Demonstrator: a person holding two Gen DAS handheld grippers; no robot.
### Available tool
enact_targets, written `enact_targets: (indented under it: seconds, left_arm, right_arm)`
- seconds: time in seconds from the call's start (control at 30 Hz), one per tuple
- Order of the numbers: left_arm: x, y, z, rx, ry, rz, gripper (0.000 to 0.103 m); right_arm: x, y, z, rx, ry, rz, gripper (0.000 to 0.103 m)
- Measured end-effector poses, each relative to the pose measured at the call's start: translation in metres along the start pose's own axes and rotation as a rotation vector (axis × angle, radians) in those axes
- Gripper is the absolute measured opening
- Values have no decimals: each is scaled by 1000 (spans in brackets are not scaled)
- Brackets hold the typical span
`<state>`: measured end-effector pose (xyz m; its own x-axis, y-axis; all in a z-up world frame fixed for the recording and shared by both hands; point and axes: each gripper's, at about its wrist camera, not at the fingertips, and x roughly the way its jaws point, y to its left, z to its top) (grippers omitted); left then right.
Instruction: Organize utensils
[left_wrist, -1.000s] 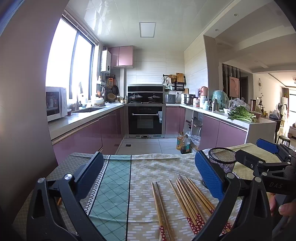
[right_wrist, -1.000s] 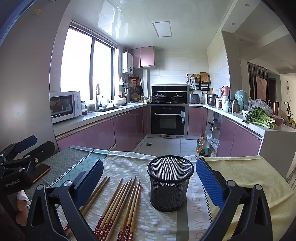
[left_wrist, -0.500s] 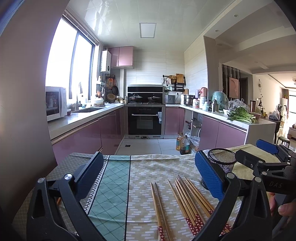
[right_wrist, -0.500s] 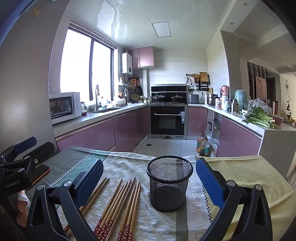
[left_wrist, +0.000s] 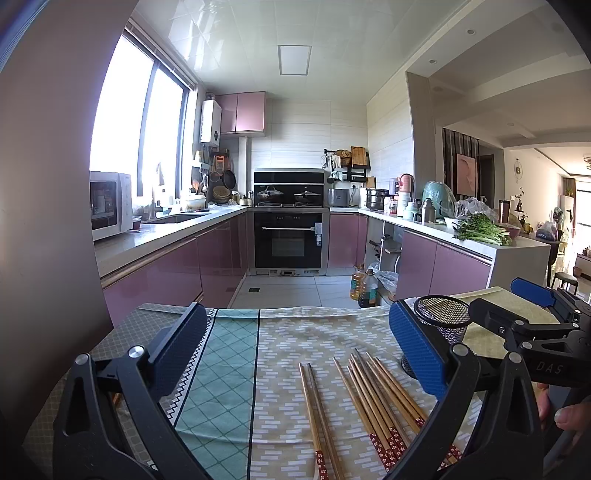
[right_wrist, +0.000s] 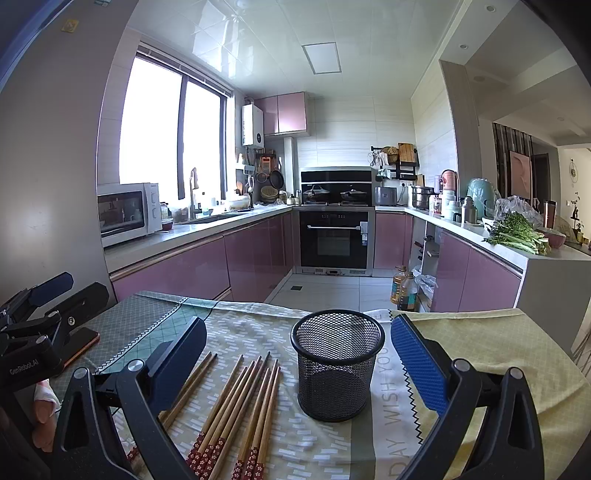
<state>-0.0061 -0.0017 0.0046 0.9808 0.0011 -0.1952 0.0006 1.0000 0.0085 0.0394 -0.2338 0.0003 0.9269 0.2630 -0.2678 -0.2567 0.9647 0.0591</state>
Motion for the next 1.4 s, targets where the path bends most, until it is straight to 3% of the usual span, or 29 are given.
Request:
enact_targets:
  seconds: [1.4]
  left_arm:
    - [1, -5, -2, -3, 18, -7, 97]
  right_arm:
    - [3, -2, 3, 2, 11, 15, 97]
